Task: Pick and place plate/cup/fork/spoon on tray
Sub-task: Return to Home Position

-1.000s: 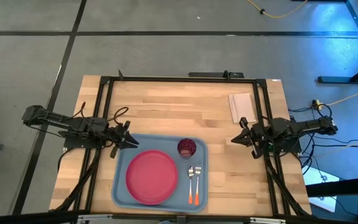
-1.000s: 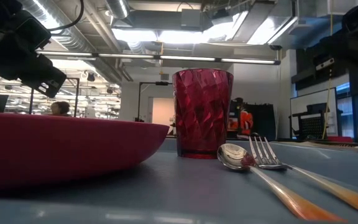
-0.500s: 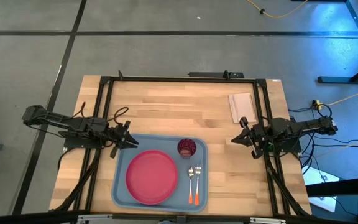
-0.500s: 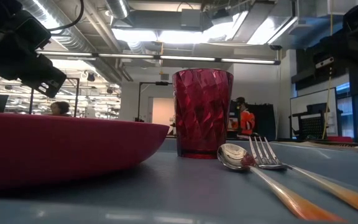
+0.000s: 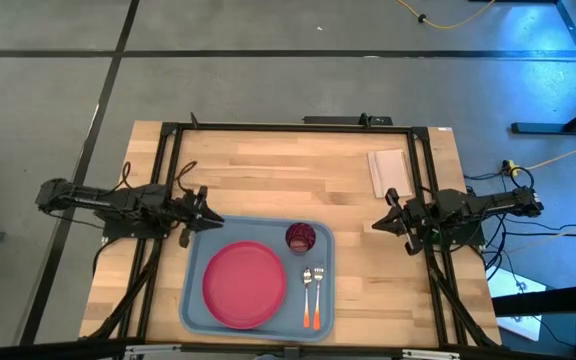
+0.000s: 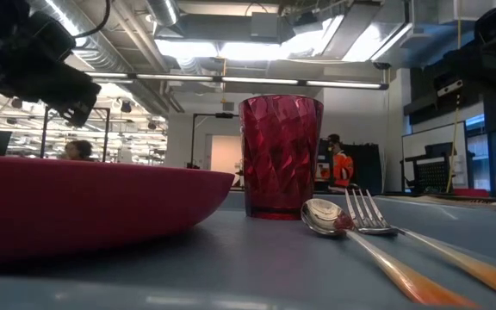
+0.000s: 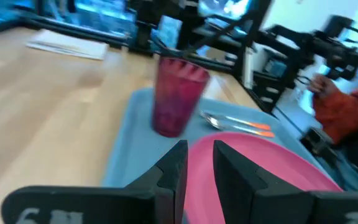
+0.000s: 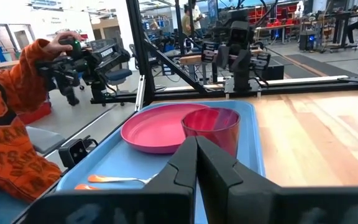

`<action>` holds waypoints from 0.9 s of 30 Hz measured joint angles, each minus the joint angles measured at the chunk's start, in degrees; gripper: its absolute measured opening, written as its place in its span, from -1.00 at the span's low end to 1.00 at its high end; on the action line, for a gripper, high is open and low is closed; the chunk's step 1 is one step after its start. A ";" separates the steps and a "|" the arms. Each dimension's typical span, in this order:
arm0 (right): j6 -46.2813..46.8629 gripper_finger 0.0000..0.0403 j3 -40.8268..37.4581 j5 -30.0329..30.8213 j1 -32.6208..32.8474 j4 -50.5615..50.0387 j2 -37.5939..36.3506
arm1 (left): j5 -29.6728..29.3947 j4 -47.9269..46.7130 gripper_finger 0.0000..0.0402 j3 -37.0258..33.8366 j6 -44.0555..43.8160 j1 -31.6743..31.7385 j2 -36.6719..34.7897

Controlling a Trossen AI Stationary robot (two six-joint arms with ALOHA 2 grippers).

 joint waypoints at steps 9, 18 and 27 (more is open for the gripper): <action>-1.21 -0.93 0.00 -0.01 0.00 0.02 0.00 | -2.00 -2.12 -0.66 0.00 0.02 7.37 -3.62; -2.03 -0.93 0.00 -0.03 0.00 0.04 0.00 | -7.18 -3.09 -0.66 0.02 0.00 8.84 -3.59; -1.94 -0.93 0.00 -0.05 0.00 0.04 0.00 | -7.16 -3.11 -0.66 0.02 0.00 8.84 -3.57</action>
